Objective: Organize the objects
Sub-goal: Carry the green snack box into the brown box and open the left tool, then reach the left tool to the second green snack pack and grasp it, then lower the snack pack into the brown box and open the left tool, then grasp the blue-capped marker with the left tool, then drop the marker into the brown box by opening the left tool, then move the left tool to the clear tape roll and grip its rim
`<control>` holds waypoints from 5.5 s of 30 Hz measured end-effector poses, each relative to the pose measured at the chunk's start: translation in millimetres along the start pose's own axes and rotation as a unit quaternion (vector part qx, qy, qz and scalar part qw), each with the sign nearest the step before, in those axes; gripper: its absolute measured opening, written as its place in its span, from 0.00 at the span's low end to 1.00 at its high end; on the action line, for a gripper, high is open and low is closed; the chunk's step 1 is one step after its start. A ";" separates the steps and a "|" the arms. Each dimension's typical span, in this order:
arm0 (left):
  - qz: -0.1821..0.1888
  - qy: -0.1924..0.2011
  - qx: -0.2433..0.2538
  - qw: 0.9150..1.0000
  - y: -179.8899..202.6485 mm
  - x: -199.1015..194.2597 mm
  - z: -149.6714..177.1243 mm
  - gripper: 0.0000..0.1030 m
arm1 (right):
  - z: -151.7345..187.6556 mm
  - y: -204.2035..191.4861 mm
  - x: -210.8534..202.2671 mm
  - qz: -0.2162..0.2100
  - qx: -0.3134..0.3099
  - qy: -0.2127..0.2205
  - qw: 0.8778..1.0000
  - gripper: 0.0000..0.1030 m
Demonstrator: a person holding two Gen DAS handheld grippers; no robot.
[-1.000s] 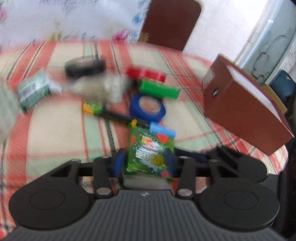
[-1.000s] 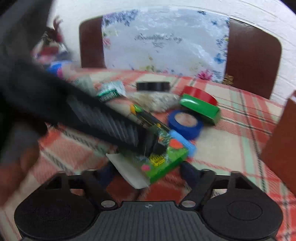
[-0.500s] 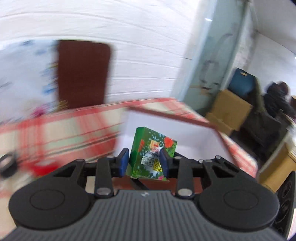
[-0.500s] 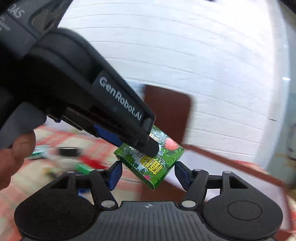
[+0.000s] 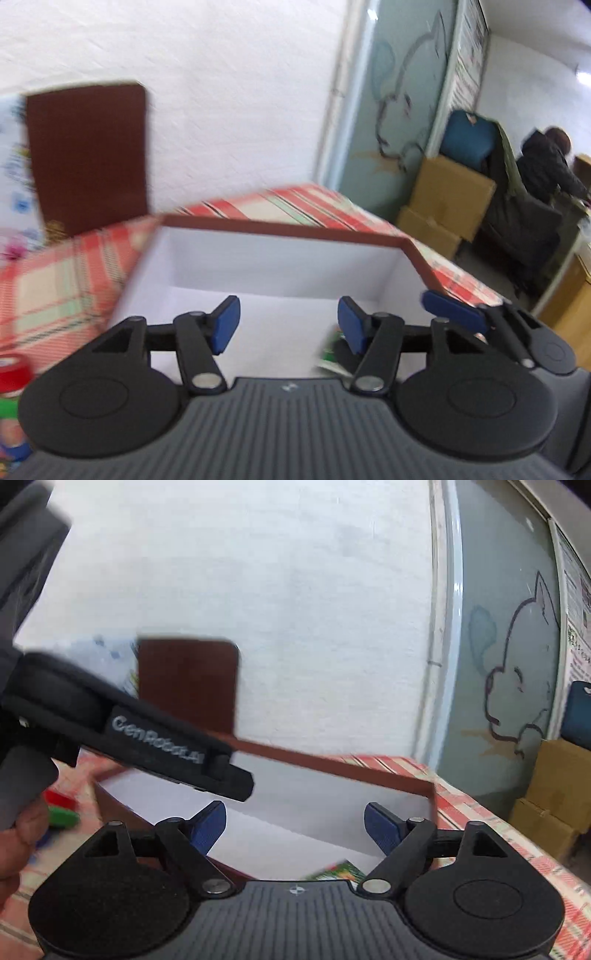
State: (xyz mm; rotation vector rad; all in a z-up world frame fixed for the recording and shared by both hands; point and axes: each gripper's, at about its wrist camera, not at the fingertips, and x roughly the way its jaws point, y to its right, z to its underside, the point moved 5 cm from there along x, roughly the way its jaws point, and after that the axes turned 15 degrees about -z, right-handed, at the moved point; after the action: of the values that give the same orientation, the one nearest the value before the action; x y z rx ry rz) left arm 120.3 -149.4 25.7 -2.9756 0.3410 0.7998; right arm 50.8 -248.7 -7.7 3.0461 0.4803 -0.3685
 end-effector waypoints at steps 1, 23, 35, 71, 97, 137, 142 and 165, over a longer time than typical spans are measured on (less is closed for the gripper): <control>-0.012 0.008 -0.008 1.000 -13.2 -10.5 3.5 0.65 | 1.5 -8.5 -6.2 -0.014 0.000 0.013 1.000 0.80; -0.299 -0.122 -0.198 0.925 -283.7 -103.1 171.0 0.79 | 32.6 -203.5 143.9 -0.231 -0.131 -0.122 0.956 0.59; -0.263 -0.125 -0.210 0.933 -279.5 -103.2 169.9 0.83 | 47.5 -200.5 52.6 -0.237 -0.188 -0.104 0.948 0.29; 0.024 -0.050 -0.076 0.996 -58.9 -26.5 1.1 0.27 | -5.5 -86.5 50.0 -0.092 -0.055 -0.017 0.994 0.60; -0.197 -0.125 -0.262 0.936 -274.8 -104.1 160.6 0.62 | 60.5 -228.4 101.4 -0.300 -0.085 -0.162 0.936 0.57; 0.027 -0.098 -0.081 0.992 -48.2 48.9 -40.0 0.17 | -15.7 -39.9 76.2 -0.178 0.110 -0.020 0.978 0.16; -0.019 -0.143 -0.048 0.988 -35.3 96.6 -16.5 0.19 | 8.5 -15.8 103.2 -0.162 0.144 -0.049 0.975 0.30; -0.125 -0.102 -0.075 0.984 -126.0 -31.1 43.7 0.33 | 21.0 -108.8 37.2 -0.184 0.100 -0.034 0.977 0.40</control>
State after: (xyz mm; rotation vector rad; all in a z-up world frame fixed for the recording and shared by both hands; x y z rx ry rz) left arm 100.6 -16.1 1.3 -2.9472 -0.1037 1.1292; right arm 47.0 -135.5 -36.9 3.1092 1.0682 -0.5623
